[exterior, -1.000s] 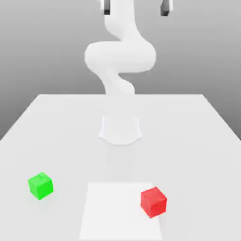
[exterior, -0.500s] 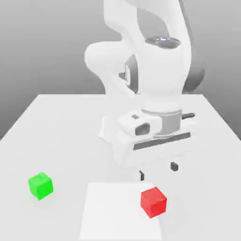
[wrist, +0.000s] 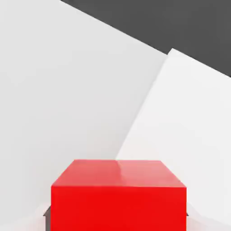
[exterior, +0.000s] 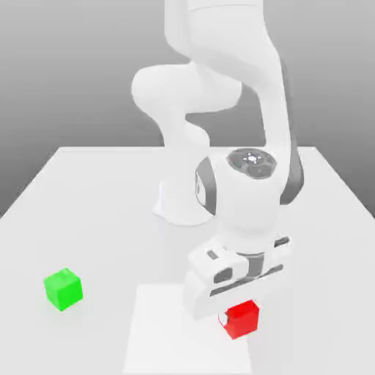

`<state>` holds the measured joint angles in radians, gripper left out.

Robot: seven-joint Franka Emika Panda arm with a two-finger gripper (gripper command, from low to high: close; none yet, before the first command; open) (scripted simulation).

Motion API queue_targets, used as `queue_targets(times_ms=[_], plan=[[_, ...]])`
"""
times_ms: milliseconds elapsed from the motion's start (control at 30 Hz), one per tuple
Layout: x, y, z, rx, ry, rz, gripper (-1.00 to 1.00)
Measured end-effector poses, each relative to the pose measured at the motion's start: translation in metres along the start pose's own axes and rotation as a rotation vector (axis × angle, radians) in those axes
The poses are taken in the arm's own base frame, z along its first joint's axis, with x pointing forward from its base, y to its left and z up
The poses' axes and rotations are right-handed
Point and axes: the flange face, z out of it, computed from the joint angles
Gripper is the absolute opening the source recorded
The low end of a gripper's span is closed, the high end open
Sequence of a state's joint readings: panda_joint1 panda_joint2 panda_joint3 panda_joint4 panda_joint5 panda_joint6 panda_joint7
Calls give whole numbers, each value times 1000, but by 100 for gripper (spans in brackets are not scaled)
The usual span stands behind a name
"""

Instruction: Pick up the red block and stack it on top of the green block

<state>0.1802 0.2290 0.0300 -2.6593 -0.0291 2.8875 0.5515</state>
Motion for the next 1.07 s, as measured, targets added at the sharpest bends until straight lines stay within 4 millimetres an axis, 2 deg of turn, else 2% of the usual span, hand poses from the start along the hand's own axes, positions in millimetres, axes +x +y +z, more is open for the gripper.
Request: queue_targets(times_ms=[100, 133, 167, 267, 400, 533, 667, 700, 733, 933, 967, 1067], plan=[[0, 0, -31, 0, 0, 0, -100], [2, 6, -39, -1, 1, 12, -100], [10, 21, -45, -3, 3, 51, -100], [34, 83, -55, -10, 8, 200, -100], [50, 165, -65, -15, 11, 387, -100], [48, 247, -74, -14, 9, 575, -100], [30, 324, -81, -4, 2, 757, -100], [27, 335, -80, -1, 1, 785, -100], [26, 338, -76, 1, 1, 791, -100], [26, 339, -27, 3, 0, 792, -100], [25, 339, -20, 2, -1, 793, 100], [25, 339, -20, 2, -1, 793, 100]])
